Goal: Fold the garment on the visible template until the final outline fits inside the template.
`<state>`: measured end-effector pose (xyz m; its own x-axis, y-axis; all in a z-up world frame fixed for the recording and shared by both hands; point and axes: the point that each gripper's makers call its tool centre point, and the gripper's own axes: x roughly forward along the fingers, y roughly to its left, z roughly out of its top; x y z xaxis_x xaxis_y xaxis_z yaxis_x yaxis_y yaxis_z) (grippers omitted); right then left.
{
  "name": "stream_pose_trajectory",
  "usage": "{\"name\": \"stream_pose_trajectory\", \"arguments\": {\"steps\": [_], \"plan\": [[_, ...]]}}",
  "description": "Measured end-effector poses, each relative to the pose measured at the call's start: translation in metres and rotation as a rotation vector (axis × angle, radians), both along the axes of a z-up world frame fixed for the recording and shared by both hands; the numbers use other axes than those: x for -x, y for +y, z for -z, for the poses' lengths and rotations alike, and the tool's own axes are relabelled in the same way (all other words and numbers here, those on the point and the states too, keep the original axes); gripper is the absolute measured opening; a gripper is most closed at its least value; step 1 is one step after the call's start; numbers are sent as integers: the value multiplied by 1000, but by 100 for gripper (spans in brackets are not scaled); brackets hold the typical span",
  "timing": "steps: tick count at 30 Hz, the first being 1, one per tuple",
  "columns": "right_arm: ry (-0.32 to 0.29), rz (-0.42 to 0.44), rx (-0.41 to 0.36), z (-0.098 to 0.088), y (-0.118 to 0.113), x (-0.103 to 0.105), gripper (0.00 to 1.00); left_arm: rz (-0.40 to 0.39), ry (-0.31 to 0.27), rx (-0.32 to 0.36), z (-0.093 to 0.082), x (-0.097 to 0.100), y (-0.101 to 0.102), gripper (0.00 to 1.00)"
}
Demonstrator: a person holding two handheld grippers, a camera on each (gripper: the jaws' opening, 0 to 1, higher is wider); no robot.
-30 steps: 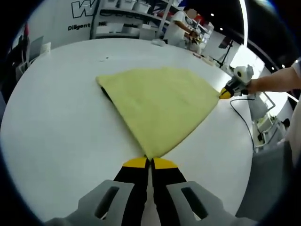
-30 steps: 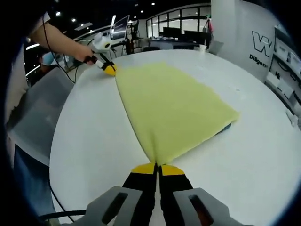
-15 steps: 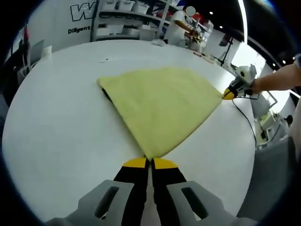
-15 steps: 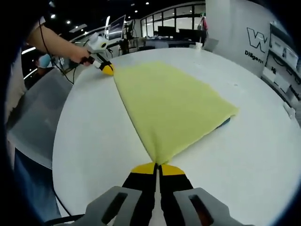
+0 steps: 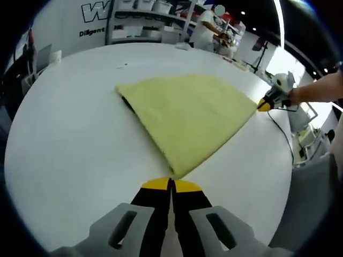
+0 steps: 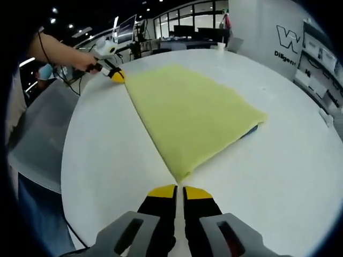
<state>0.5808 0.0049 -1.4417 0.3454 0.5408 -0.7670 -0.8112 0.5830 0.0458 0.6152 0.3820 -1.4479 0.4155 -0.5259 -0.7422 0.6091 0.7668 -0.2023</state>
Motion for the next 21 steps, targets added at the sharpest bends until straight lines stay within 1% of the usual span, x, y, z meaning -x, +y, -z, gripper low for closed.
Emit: {"name": "stream_pose_trajectory", "arguments": {"steps": [2, 4, 6, 7, 8, 9, 12, 14, 16, 18, 20, 21], "plan": [[-8, 8, -6, -4, 0, 0, 0, 7, -10, -10, -1, 1, 0, 0], [-16, 11, -9, -7, 1, 1, 0, 5, -21, -1, -3, 2, -3, 0], [-23, 22, -18, -12, 2, 3, 4, -4, -37, 9, -8, 1, -6, 0], [-28, 23, -22, -14, 3, 4, 5, -13, -47, 19, -14, 2, -9, 1], [-31, 21, -21, -16, 4, 6, 6, -18, -53, 24, -16, 2, -11, 3], [-38, 23, -21, -19, 5, 7, 8, -24, -70, 33, -21, 2, -14, 4], [-63, 61, -51, -29, 8, 9, 15, -46, -105, 68, -34, 6, -23, 6], [-81, 75, -56, -35, 10, 14, 18, -81, -134, 91, -42, 10, -28, 9], [-98, 81, -71, -39, 15, 21, 22, -120, -167, 136, -51, 16, -35, 13], [-115, 108, -79, -43, 17, 25, 25, -135, -188, 136, -54, 23, -38, 20], [-134, 139, -115, -49, 23, 30, 29, -143, -214, 146, -59, 34, -42, 28], [-149, 147, -111, -51, 23, 32, 31, -149, -219, 149, -61, 38, -43, 32]]}}
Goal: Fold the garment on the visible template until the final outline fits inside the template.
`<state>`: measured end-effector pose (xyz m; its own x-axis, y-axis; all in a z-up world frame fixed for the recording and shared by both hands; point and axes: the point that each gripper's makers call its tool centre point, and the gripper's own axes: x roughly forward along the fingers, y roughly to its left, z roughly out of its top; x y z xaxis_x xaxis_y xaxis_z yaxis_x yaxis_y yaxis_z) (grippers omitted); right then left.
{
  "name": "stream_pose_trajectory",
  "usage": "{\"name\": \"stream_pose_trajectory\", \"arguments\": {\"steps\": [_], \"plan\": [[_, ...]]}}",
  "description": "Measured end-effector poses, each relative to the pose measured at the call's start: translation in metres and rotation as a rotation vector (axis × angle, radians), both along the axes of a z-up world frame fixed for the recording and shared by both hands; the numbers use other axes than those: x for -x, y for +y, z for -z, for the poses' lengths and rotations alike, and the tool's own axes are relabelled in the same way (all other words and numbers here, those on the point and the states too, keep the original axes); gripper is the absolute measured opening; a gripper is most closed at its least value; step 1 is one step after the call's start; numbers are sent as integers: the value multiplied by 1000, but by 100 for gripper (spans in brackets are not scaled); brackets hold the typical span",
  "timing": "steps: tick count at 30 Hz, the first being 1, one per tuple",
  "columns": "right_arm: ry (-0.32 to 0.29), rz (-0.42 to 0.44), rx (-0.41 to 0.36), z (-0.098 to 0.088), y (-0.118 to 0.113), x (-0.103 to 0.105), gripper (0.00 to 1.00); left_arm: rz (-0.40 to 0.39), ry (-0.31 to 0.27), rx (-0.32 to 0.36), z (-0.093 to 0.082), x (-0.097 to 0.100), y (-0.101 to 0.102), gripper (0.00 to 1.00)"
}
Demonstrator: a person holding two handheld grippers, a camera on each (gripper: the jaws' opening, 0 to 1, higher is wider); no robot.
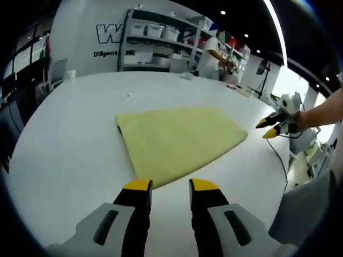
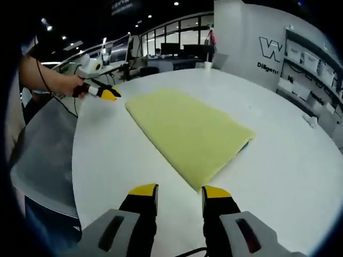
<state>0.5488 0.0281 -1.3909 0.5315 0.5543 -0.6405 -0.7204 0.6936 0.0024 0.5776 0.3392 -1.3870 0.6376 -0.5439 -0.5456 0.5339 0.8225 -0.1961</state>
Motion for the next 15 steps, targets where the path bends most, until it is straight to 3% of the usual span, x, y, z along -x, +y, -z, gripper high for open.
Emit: {"name": "stream_pose_trajectory", "arguments": {"steps": [3, 15], "plan": [[-21, 42, -33, -10, 7, 11, 39, -44, -22, 36, -10, 11, -2, 48], [-51, 201, -142, -35, 14, 43, 79, -67, -36, 27, -26, 49, -1, 82]]}}
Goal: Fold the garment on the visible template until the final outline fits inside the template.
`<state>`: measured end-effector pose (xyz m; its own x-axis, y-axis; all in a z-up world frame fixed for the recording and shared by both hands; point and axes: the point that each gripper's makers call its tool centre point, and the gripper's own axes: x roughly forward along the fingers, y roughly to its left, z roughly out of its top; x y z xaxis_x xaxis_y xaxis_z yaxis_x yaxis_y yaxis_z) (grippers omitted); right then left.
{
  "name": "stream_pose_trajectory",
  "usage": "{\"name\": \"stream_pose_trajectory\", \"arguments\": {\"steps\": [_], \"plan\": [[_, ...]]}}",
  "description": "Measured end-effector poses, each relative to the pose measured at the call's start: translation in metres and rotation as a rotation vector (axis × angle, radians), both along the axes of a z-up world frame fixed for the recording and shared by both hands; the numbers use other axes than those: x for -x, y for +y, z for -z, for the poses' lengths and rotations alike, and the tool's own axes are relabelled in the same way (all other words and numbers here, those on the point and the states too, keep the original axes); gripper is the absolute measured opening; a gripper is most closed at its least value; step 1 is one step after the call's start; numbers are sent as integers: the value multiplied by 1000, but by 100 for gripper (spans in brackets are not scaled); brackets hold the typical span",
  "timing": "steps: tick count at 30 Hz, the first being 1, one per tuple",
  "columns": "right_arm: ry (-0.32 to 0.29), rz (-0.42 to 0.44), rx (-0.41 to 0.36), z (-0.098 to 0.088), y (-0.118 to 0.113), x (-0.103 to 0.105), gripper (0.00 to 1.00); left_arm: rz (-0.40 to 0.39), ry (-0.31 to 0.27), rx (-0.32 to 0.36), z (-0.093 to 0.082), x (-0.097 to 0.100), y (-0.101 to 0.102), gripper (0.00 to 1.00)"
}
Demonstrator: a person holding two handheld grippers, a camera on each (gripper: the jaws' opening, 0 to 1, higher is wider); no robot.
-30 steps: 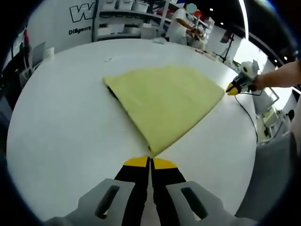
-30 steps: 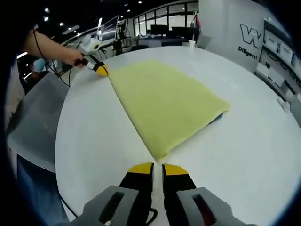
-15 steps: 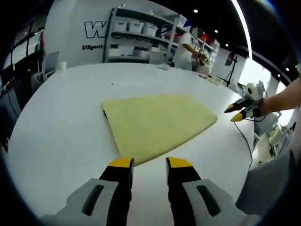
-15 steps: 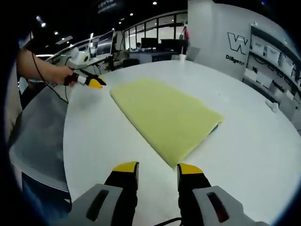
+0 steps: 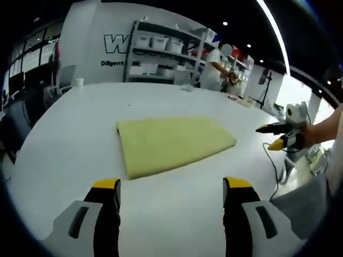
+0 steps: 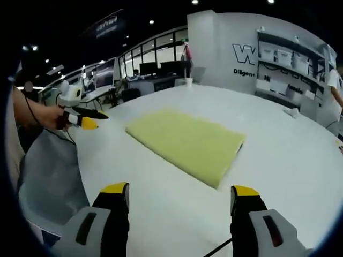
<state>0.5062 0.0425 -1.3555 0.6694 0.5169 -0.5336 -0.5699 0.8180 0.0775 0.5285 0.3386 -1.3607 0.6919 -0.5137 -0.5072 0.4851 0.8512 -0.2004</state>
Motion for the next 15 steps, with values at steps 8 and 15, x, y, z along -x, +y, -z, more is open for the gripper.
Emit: {"name": "stream_pose_trajectory", "arguments": {"steps": [8, 15], "plan": [[-2, 34, -18, -3, 4, 18, 94, -1, 12, -7, 7, 27, -2, 98], [-4, 37, -34, -4, 15, 30, 99, -36, -15, -1, 0, 29, 7, 99]]}}
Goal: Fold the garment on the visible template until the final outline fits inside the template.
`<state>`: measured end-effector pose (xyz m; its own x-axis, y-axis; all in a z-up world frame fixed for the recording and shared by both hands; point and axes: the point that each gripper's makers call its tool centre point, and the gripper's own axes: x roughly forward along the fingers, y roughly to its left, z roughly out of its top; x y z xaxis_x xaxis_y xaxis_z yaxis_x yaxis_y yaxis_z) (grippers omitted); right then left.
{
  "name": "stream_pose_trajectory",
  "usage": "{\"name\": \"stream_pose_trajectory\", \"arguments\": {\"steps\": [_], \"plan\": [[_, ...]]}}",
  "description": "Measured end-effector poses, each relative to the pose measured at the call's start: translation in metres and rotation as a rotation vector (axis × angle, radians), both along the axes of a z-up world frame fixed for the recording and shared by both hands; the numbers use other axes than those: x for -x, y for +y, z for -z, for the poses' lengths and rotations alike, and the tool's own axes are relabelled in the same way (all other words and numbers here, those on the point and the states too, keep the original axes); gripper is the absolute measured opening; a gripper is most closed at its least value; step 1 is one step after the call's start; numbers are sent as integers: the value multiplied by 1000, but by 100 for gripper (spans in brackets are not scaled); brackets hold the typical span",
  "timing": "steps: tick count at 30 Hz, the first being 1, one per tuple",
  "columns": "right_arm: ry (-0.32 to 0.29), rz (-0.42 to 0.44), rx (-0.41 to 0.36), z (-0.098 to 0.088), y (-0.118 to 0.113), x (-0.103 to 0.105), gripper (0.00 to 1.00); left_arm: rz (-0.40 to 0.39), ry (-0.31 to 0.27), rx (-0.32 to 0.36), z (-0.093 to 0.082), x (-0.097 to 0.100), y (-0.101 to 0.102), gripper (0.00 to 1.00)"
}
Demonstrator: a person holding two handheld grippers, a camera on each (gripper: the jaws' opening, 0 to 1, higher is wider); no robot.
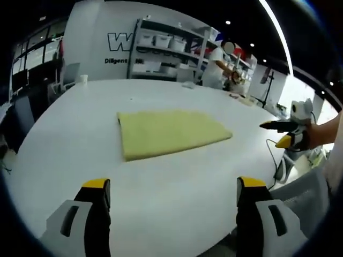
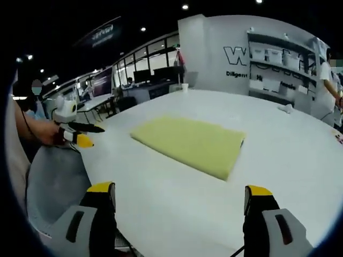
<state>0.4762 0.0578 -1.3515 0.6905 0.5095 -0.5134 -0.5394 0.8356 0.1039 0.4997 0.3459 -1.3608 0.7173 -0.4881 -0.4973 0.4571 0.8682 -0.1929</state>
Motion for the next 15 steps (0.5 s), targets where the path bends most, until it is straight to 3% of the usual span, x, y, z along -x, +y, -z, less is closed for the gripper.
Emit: {"name": "stream_pose_trajectory", "arguments": {"steps": [2, 7, 15], "plan": [[-3, 2, -2, 0, 2, 2, 99, -22, -18, 7, -5, -2, 4, 99], [-8, 8, -15, -2, 5, 8, 99, -52, -2, 55, -3, -4, 10, 99], [4, 14, -18, 0, 7, 16, 99, -26, -27, 48, -6, -3, 4, 99]]}}
